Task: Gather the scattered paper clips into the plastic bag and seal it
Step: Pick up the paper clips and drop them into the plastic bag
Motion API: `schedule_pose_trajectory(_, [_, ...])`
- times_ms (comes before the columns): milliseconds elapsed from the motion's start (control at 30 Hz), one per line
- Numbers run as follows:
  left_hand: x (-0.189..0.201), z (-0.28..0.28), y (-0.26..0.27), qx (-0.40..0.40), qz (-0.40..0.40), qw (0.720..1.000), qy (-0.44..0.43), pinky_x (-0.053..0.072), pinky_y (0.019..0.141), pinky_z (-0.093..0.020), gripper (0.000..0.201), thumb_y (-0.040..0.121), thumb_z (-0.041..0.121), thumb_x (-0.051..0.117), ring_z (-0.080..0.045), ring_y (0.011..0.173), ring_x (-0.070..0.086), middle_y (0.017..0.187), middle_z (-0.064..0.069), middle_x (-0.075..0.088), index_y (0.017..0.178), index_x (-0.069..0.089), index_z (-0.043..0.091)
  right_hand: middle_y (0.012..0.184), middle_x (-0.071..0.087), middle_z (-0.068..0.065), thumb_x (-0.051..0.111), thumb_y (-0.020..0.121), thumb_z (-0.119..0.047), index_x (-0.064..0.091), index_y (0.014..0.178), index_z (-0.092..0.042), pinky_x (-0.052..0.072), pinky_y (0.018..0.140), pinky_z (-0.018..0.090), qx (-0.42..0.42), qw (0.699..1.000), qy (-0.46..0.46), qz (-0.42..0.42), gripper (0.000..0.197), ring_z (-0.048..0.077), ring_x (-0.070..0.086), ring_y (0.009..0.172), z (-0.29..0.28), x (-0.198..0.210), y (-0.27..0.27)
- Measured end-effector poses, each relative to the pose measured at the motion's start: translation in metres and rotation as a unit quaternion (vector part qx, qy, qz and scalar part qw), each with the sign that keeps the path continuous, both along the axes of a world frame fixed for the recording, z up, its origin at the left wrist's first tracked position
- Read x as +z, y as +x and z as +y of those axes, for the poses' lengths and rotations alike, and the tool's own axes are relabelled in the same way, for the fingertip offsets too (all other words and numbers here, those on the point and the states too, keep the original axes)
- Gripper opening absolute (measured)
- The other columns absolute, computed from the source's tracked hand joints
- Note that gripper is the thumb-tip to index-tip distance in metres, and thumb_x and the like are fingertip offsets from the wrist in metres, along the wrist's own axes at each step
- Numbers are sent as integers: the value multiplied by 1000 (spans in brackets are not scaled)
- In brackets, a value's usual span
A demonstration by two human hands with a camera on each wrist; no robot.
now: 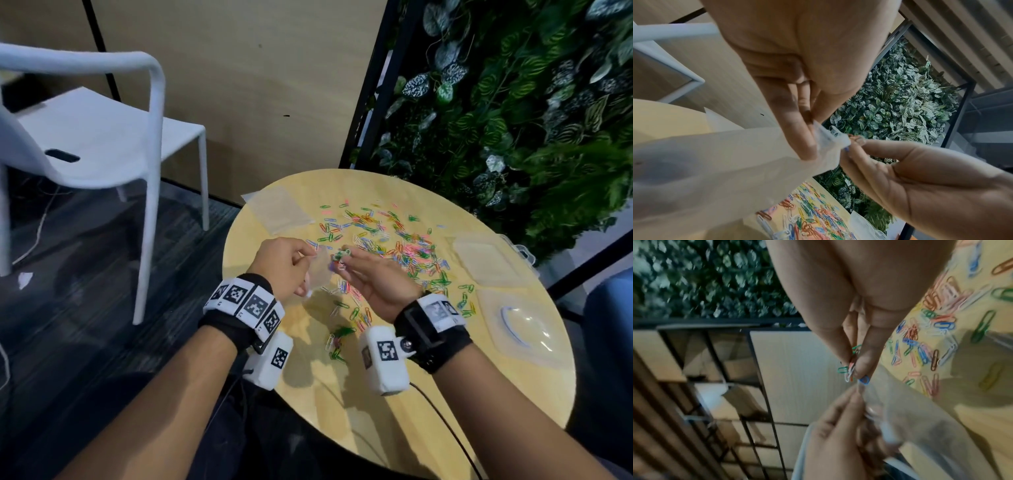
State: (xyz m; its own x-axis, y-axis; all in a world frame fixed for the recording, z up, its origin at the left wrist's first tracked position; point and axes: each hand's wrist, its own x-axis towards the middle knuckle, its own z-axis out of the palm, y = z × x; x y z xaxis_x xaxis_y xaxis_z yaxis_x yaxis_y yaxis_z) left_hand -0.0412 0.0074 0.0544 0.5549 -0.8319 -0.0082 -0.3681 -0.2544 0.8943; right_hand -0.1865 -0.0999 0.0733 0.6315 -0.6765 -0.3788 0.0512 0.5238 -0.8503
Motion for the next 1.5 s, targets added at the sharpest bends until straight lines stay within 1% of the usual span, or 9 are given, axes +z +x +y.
schedule_pose_trajectory(267, [-2,-2,-3,-9,5,1000,-5,61,56,-29,12,95,13,60,-27,56,72,66,-9,71,98,72,10,73,61,12,48,89,16,57,111,6,57,87,33,44,991,-81,93,26,21,61,73,17,-12,20])
schedule_pose_trajectory(367, [-1,-2,-4,-22,5,1000,-6,61,55,-27,12,95,13,61,-26,56,72,66,-7,71,99,72,11,78,63,17,62,83,13,63,99,3,61,68,27,34,977,-160,138,19,22,65,64,16,-16,22])
schedule_pose_trajectory(867, [4,1,-4,-6,-10,1000,-14,59,54,-23,14,95,10,59,-27,56,71,74,-13,73,100,72,9,78,75,3,74,77,-8,80,81,-11,55,69,19,87,810,-521,254,8,12,68,69,15,-20,20])
schedule_pose_trajectory(1033, [5,4,14,84,-13,996,-29,63,60,-42,14,94,7,59,-31,56,71,70,-15,70,94,73,10,93,73,-3,52,84,1,78,87,-18,47,63,12,7,783,-570,247,33,-1,59,64,1,-22,10])
schedule_pose_trajectory(1100, [5,6,21,103,-14,994,-31,63,61,-44,15,94,7,58,-30,56,71,69,-12,68,94,72,11,115,69,2,51,91,-8,74,104,-18,49,88,24,135,730,-601,295,28,13,64,96,5,-32,5])
schedule_pose_trajectory(1233, [6,9,22,114,-24,993,-27,63,62,-43,16,94,7,57,-30,55,71,68,-8,66,97,73,9,141,46,14,44,94,-33,51,133,-9,36,107,48,385,513,-699,315,46,33,41,128,30,-70,-7])
schedule_pose_trajectory(1333, [7,9,21,109,-32,993,-21,62,62,-42,15,94,6,58,-29,55,71,69,-11,69,95,72,10,162,8,4,17,96,-44,13,153,-19,-2,117,54,410,413,-703,408,63,30,0,149,31,-90,-26])
schedule_pose_trajectory(1400, [7,9,20,105,-31,994,-16,62,63,-41,15,94,6,58,-28,55,71,71,-13,70,93,71,12,162,-1,1,7,95,-40,1,154,-22,-9,113,58,391,373,-720,437,62,33,-10,147,24,-92,-40])
schedule_pose_trajectory(1500, [7,6,17,102,-26,994,-7,63,63,-41,14,94,7,58,-25,53,70,70,-12,70,92,70,15,162,-4,1,27,101,-25,-5,153,-24,13,114,62,381,385,-679,495,61,39,-1,147,9,-90,-54])
